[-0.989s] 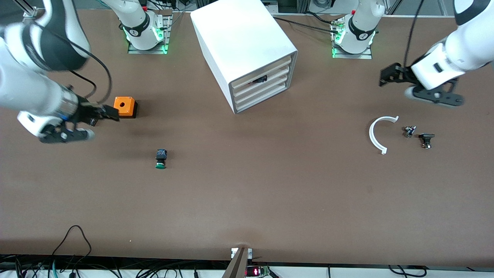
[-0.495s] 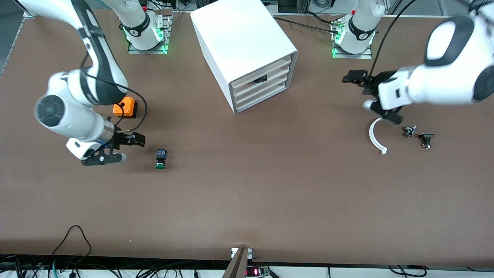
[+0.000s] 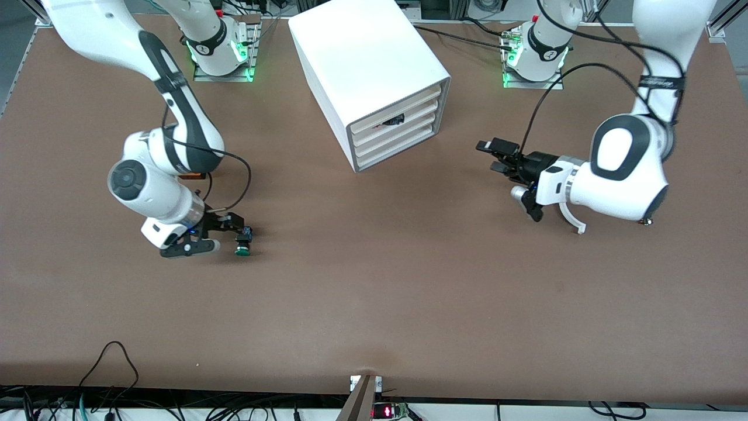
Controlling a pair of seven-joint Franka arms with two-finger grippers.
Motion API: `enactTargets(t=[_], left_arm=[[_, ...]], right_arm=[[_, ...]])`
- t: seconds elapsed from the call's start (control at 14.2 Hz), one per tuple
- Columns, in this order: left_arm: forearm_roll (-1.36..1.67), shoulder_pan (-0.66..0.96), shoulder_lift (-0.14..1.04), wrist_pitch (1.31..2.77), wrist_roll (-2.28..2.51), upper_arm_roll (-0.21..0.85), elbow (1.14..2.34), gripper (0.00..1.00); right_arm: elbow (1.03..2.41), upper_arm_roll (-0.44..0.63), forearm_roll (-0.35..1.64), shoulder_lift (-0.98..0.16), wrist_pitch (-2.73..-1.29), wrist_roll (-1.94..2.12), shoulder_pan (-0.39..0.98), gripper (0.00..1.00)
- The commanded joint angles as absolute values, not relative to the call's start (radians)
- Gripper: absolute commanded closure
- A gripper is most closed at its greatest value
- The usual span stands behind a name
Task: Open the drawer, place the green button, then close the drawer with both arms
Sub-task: 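Grasp the green button with the right gripper while the left gripper reaches the drawer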
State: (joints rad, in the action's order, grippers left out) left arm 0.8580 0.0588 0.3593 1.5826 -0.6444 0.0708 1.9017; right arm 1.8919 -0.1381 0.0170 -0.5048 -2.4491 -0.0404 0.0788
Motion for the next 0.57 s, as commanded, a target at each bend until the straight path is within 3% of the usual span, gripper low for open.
enactTargets(t=[0.0, 0.28, 0.42, 0.49], left_arm=[[0.981, 0.061, 0.357, 1.653, -0.805, 0.096, 2.041, 0.05], [1.101, 0.063, 0.409, 1.771, -0.929, 0.167, 2.134, 0.1], [1.167, 0.063, 0.448, 1.786, -1.03, 0.184, 2.163, 0.23], [1.181, 0.064, 0.477, 1.786, -1.082, 0.189, 2.169, 0.26]], right_arm=[[1.916, -0.158, 0.032, -0.552, -2.543, -0.041, 0.077, 0.0], [1.942, -0.161, 0.031, -0.583, -2.608, -0.072, 0.077, 0.0], [1.942, -0.161, 0.031, -0.581, -2.599, -0.075, 0.077, 0.02], [1.942, -0.161, 0.031, -0.58, -2.599, -0.078, 0.077, 0.08]])
